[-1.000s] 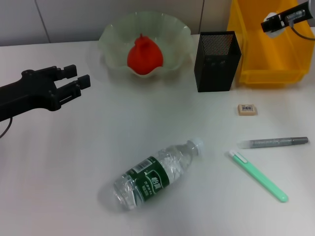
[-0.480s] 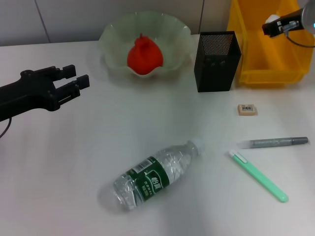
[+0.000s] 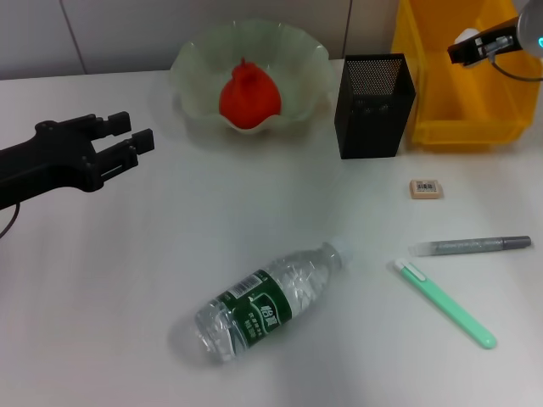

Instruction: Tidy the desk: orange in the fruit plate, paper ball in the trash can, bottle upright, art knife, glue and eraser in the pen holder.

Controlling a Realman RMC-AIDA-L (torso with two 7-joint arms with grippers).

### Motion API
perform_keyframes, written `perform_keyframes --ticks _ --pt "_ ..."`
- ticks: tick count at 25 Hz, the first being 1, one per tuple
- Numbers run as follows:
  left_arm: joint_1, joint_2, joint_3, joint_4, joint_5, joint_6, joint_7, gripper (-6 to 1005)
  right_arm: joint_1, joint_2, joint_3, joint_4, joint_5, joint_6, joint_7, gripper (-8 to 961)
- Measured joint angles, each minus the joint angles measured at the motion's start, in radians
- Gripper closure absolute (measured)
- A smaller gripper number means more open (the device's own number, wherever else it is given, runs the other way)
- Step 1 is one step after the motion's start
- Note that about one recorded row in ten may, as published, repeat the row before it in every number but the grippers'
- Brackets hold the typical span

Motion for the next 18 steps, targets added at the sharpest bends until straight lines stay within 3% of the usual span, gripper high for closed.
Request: perform_keyframes --ticks 13,18 --pt "0.007 0.004 -0.006 0.0 0.0 0.04 -0.025 529 -0.001 -0.004 -0.002 -0.01 0.0 -0.001 -0.012 360" --pt "0.002 0.004 -0.009 0.001 0.004 0.093 -0.054 529 -0.065 0.027 -0.022 -0.142 0.002 -0.021 -0.011 361"
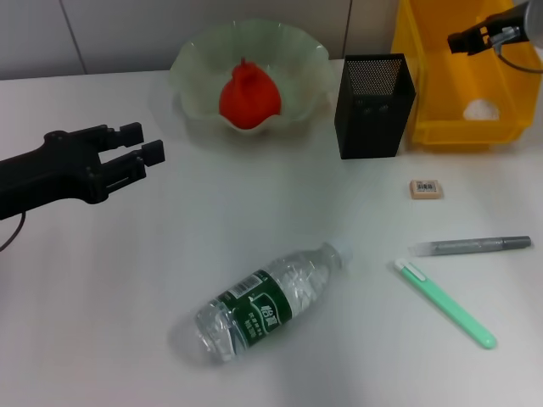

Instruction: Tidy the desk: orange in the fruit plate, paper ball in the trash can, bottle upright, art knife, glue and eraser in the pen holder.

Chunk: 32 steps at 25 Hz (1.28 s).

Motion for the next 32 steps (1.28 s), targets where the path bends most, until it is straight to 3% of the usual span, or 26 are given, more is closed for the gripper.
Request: perform_keyframes --ticks 4,6,12,18,22,26,32 --pt "-0.003 0.0 0.0 0.008 0.004 0.025 -0.028 529 -0.082 0.007 -0.063 -0.178 0.064 -0.132 0.008 362" --pt "-0.003 0.0 0.002 0.016 0.005 0.038 -0.034 529 -0.097 0.007 -0.065 -0.2 0.1 -0.166 0.003 363" --pt "-0.006 0.0 0.01 0.043 0.007 0.062 -0.056 528 -0.255 0.005 -0.039 -0.322 0.468 -0.276 -0.191 364" --pt "-0.024 0.001 0.027 0.054 0.019 0.07 -0.069 528 -0.348 0.002 0.203 -0.311 0.893 -0.558 -0.474 370" --pt "-0.048 -0.006 0.04 0.061 0.077 0.071 -0.08 528 -0.349 -0.01 0.382 -0.191 1.01 -0.761 -0.629 370" --pt "-0.066 -0.009 0.075 0.062 0.083 0.066 -0.081 528 -0.321 -0.051 0.529 -0.004 1.038 -0.948 -0.774 370" --pt "-0.086 -0.009 0.128 0.06 0.085 0.067 -0.114 528 -0.291 -0.162 0.629 0.274 1.038 -1.102 -0.933 370"
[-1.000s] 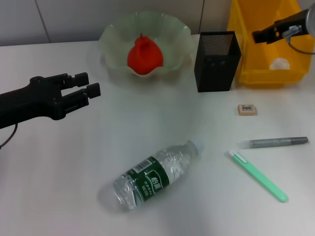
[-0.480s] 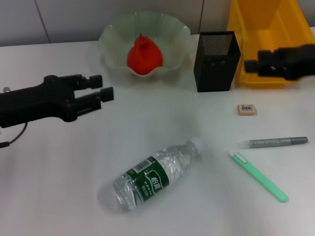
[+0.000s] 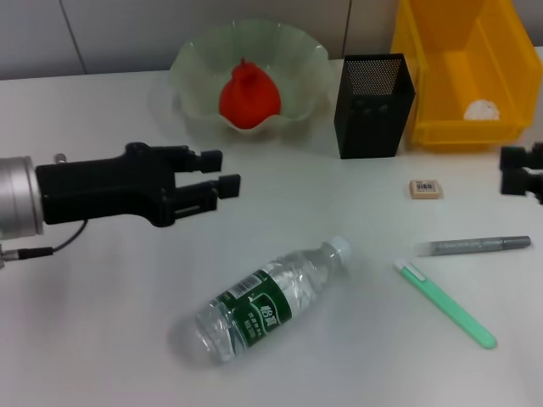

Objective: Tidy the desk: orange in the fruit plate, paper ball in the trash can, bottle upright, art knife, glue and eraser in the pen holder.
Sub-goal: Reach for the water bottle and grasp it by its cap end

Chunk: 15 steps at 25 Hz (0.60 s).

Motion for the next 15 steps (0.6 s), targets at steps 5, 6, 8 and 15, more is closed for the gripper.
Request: perform_keyframes --ticks 5,6,8,15 --pt "-0.004 0.001 0.072 -0.001 -0.001 0.038 -0.014 526 -0.003 -0.046 0.01 0.054 -0.039 -0.019 -0.042 370" --pt "-0.005 0.0 0.081 -0.003 -0.002 0.04 -0.015 525 -0.005 -0.048 0.014 0.055 -0.041 -0.016 -0.045 370" --pt "-0.005 -0.002 0.103 -0.007 -0.006 0.037 -0.023 524 -0.017 -0.049 0.029 0.055 -0.044 -0.014 -0.06 370" --pt "0.006 -0.007 0.284 0.026 -0.045 -0.124 -0.048 419 -0.068 -0.043 0.097 0.053 -0.11 -0.069 -0.143 370"
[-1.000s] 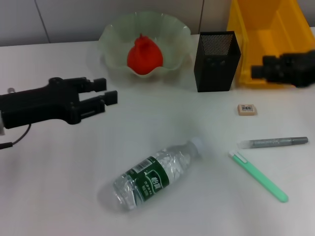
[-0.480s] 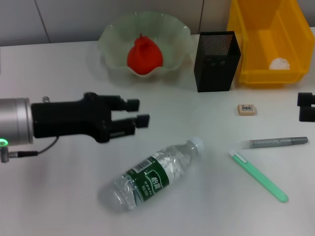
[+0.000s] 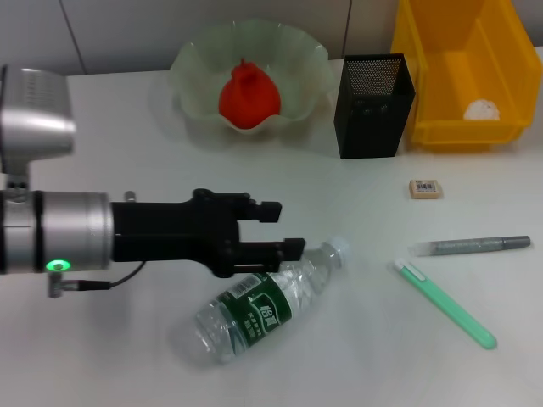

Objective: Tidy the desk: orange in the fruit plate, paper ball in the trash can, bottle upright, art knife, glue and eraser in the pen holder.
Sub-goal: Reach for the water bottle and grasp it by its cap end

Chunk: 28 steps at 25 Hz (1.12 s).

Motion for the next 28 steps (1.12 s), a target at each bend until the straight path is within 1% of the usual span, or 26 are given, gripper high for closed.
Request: perform_keyframes --ticks 1,2,6,9,10,14,19,26,28 --pt "0.0 0.0 0.0 0.0 0.0 0.0 0.0 386 0.0 0.0 0.0 0.0 0.0 0.0 0.0 370" --pt "-0.001 0.0 0.035 0.015 0.0 -0.042 -0.007 353 -0.007 0.002 0.002 0.001 -0.004 -0.007 -0.011 370" --pt "-0.011 0.003 0.169 0.076 0.038 -0.194 -0.058 344 -0.035 0.011 0.033 0.009 -0.01 -0.014 -0.047 370" --pt "-0.03 0.003 0.244 0.103 0.106 -0.292 -0.128 339 -0.052 0.012 0.077 0.011 -0.011 -0.023 -0.06 370" --pt "-0.047 0.003 0.272 0.106 0.152 -0.323 -0.175 339 -0.058 0.011 0.094 0.009 -0.011 -0.032 -0.063 370" --pt "-0.064 0.002 0.298 0.106 0.2 -0.355 -0.237 340 -0.075 0.005 0.152 0.005 -0.025 -0.059 -0.066 370" --pt "-0.076 0.002 0.333 0.125 0.257 -0.384 -0.327 341 -0.09 0.007 0.186 0.003 -0.051 -0.057 -0.079 370" --pt "-0.111 0.0 0.459 0.157 0.356 -0.443 -0.458 342 -0.092 0.01 0.19 0.004 -0.052 -0.05 -0.082 370" --pt "-0.112 -0.001 0.473 0.165 0.358 -0.453 -0.471 342 -0.089 0.01 0.19 0.004 -0.052 -0.049 -0.082 370"
